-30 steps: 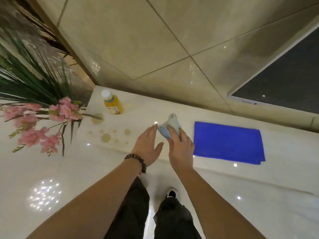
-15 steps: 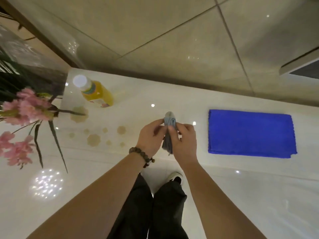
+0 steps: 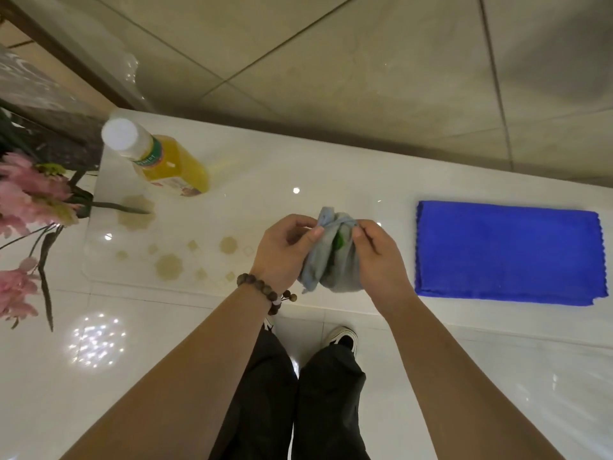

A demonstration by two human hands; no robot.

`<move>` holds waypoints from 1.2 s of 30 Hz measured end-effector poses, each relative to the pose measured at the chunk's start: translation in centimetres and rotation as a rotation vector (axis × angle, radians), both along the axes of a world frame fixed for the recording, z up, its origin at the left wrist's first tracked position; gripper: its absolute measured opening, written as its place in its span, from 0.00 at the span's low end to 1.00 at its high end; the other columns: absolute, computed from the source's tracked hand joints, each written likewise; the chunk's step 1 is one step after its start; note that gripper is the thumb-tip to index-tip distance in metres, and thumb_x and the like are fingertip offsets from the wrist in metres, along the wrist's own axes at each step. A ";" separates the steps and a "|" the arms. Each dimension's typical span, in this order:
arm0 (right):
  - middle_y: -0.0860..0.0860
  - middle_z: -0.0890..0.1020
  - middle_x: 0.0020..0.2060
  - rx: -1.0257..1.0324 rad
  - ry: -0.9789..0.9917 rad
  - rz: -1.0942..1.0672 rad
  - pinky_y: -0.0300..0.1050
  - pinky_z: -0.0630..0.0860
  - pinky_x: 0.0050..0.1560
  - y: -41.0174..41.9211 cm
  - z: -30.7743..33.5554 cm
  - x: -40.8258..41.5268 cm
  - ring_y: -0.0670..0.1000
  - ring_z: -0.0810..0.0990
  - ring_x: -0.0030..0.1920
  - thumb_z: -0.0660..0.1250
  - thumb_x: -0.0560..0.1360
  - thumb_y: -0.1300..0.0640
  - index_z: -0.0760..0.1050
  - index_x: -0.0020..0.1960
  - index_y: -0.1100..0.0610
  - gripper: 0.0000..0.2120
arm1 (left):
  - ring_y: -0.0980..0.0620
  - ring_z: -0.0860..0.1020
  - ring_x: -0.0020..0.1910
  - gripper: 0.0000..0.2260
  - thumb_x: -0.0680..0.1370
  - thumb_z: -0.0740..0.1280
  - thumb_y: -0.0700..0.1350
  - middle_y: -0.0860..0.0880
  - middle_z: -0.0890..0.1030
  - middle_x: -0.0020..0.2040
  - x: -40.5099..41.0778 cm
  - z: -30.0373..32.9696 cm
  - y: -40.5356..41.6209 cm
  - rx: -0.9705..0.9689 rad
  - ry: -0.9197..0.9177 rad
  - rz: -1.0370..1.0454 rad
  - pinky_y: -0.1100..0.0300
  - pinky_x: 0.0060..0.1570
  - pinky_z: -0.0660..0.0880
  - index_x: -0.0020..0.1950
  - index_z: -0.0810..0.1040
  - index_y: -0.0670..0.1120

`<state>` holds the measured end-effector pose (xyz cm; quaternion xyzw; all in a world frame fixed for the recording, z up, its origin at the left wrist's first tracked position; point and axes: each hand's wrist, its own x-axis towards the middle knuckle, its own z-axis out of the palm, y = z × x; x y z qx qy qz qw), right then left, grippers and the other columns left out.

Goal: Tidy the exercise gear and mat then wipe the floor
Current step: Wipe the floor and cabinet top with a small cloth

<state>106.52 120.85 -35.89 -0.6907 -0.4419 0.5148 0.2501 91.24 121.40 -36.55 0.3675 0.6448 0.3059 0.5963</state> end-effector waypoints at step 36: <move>0.48 0.68 0.32 0.004 -0.267 -0.296 0.29 0.64 0.28 -1.1 -1.1 6.9 0.45 0.64 0.32 0.60 0.79 0.59 0.71 0.45 0.59 0.05 | 0.46 0.73 0.43 0.07 0.76 0.65 0.45 0.46 0.73 0.45 3.0 -5.0 3.9 -0.024 0.716 -0.247 0.53 0.42 0.71 0.46 0.69 0.43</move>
